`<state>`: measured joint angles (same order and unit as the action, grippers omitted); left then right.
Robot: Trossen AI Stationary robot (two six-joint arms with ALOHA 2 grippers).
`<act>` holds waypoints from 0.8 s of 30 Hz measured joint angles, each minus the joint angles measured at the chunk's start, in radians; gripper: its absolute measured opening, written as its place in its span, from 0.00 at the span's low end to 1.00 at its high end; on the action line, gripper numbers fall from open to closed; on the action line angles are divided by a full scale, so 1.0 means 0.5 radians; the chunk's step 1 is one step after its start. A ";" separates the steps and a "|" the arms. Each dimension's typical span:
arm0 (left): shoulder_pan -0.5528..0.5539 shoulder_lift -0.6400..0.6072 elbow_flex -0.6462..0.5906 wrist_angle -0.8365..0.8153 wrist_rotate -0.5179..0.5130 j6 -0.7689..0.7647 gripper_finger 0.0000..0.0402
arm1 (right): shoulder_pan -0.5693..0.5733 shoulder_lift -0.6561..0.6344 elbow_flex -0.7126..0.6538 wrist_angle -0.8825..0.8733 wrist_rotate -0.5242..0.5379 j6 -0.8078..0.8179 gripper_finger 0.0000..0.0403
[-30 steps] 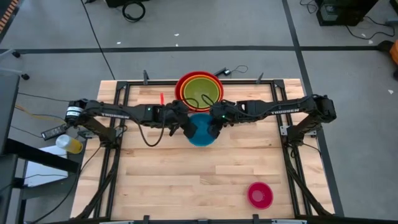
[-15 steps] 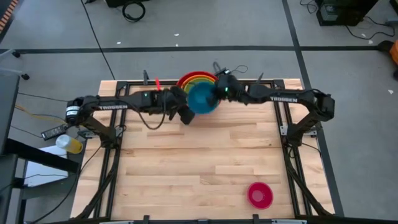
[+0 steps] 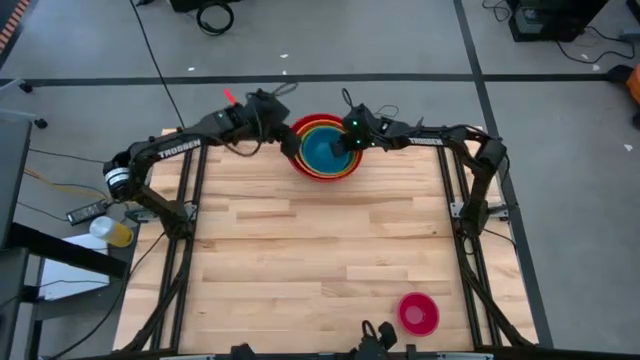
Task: Nest bowls inside each other
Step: Stack the blue bowl on the green bowl, then stack the pink bowl on the blue bowl
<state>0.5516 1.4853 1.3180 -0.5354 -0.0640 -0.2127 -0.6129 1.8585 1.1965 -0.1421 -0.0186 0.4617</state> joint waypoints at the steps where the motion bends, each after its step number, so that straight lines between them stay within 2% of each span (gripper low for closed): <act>1: 0.036 0.000 0.000 -0.001 0.028 0.005 0.53 | 0.000 0.007 0.000 0.005 0.000 -0.001 0.15; 7: 0.148 0.000 0.000 0.001 0.073 0.112 0.52 | 0.004 -0.096 -0.001 0.065 -0.015 0.014 0.33; 13: 0.154 0.000 0.000 0.001 0.089 0.100 0.52 | 0.002 -0.457 0.000 -0.110 0.046 0.014 0.48; 19: 0.018 0.000 0.000 -0.003 0.139 -0.044 0.52 | 0.113 -0.892 0.000 -0.951 -0.123 -0.221 0.48; 24: -0.199 0.000 -0.001 -0.001 0.110 -0.122 0.52 | 0.473 -1.132 -0.048 -1.689 -0.175 -0.244 0.48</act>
<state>0.4520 1.4853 1.3174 -0.5357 -0.0092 -0.2735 -0.3762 1.2927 1.1726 -0.9864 -0.1059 0.3396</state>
